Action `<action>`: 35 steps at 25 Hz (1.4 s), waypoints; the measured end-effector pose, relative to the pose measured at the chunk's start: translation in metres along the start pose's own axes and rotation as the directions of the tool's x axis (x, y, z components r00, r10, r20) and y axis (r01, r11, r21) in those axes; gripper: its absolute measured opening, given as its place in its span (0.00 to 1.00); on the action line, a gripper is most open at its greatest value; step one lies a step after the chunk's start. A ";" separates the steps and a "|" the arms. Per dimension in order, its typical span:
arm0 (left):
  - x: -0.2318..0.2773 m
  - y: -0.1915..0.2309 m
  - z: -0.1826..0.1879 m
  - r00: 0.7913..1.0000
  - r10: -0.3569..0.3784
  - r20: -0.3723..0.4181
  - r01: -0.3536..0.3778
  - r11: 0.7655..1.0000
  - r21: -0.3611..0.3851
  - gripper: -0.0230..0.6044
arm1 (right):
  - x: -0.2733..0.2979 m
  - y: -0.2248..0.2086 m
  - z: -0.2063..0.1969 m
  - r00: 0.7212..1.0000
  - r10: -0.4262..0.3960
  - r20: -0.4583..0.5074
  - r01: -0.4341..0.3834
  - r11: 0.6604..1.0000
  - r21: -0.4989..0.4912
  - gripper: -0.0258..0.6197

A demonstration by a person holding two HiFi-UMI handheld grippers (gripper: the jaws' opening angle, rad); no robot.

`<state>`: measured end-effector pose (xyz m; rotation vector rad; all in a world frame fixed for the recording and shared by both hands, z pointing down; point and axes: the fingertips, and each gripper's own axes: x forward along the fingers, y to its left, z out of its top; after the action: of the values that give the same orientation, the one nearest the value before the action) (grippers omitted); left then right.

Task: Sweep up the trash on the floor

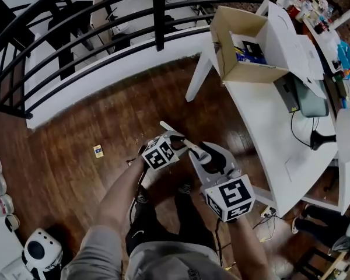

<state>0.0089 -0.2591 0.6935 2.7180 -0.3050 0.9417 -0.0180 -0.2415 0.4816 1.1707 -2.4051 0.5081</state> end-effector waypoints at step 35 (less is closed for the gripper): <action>-0.381 0.012 -0.234 0.918 0.388 -0.080 -0.395 0.908 -0.138 0.23 | 0.105 0.366 0.070 0.929 0.356 0.106 -0.344 0.932 -0.111 0.20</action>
<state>-0.4220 -0.1569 0.6343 2.5334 -0.9020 1.0340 -0.3850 -0.1324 0.4245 0.7539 -2.7324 0.4372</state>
